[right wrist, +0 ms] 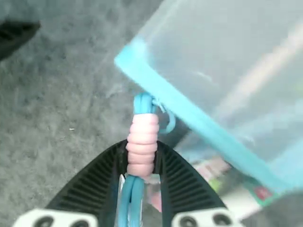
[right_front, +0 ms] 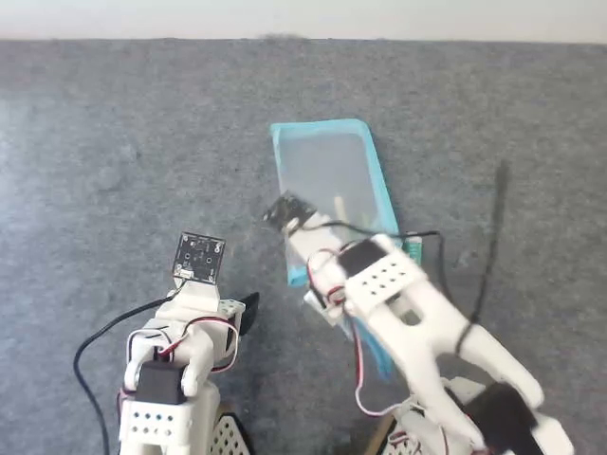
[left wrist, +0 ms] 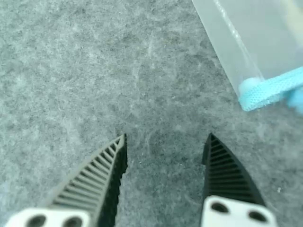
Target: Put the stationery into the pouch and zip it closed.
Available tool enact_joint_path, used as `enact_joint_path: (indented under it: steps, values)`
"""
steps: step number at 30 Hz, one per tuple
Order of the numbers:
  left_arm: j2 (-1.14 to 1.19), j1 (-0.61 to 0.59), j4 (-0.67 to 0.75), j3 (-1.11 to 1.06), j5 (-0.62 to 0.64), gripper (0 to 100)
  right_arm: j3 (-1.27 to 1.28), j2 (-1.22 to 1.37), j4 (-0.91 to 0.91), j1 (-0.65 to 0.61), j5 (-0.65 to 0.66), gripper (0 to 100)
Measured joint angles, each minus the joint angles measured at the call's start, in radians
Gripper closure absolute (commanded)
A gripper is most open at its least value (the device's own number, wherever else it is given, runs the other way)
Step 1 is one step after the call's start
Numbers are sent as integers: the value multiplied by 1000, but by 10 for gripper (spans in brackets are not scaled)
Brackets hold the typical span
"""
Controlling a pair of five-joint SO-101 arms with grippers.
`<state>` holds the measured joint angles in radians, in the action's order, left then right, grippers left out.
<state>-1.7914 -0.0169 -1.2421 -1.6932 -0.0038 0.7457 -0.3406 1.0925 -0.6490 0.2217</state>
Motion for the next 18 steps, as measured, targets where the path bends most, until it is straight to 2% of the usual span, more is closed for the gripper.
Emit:
enact_joint_path:
  steps: [5, 15, 18]
  values:
    - [0, 0, 0, 0, 0, 754, -34, -181, 61, 64, 0, 992]
    - [0, -2, 0, 0, 0, 754, -14, -427, 68, 15, 0, 992]
    - [0, -2, 0, 0, 0, 754, -49, -439, 129, 35, 21, 992]
